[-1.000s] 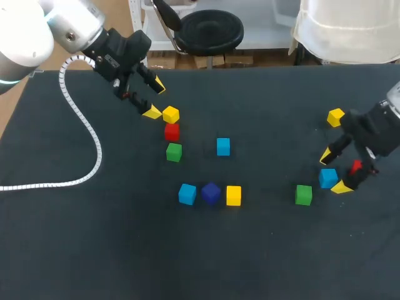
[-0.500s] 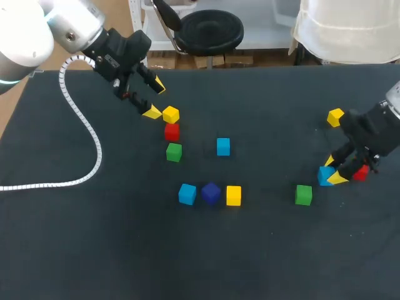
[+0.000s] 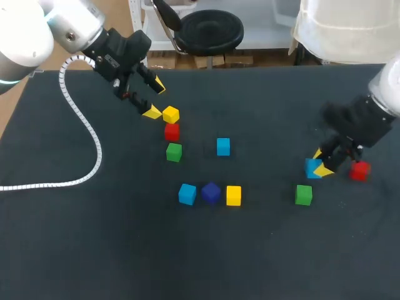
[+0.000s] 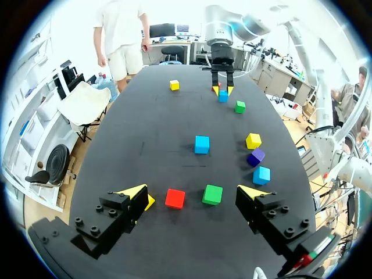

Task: Place the blue cubes, place green cubes on the blue cubes, place the yellow cubes on the green cubes, then place the red cubes on the yellow cubes, and place purple cube on the red cubes.

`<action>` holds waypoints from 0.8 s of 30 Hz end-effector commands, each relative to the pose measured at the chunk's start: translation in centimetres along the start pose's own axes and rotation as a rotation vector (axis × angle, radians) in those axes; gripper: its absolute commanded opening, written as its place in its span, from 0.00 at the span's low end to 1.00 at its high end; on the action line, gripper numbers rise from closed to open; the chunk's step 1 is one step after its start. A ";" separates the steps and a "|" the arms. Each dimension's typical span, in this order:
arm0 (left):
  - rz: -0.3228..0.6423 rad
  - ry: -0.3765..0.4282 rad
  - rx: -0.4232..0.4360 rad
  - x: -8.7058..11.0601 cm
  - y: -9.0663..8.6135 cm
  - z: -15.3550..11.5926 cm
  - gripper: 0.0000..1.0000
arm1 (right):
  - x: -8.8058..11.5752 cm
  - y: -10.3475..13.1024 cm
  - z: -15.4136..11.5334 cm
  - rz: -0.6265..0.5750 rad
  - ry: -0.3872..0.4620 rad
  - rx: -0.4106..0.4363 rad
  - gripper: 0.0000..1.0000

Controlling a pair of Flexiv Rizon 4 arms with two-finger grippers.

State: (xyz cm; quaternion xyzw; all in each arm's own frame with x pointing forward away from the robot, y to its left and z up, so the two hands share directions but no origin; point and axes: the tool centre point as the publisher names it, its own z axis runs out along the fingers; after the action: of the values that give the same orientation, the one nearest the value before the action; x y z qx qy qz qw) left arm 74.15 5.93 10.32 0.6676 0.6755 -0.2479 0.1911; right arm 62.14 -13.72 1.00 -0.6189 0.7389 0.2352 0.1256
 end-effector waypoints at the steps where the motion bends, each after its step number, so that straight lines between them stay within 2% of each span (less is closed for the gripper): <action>1: 0.000 0.001 -0.001 0.0 0.0 0.0 1.00 | -1.4 0.0 -0.1 0.012 0.015 0.003 0.00; 12: 0.000 0.001 -0.001 0.0 0.0 0.0 1.00 | -4.5 0.0 -0.3 0.028 0.013 -0.002 0.00; 24: 0.000 0.001 -0.001 0.0 0.0 0.0 1.00 | -4.5 0.0 -0.3 0.028 0.013 -0.002 0.00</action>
State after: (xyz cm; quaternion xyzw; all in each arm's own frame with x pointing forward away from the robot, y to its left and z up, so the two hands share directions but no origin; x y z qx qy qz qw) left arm 74.15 5.94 10.32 0.6676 0.6755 -0.2478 0.1911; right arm 63.08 -10.04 3.41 -0.6101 0.7481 0.2335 0.1168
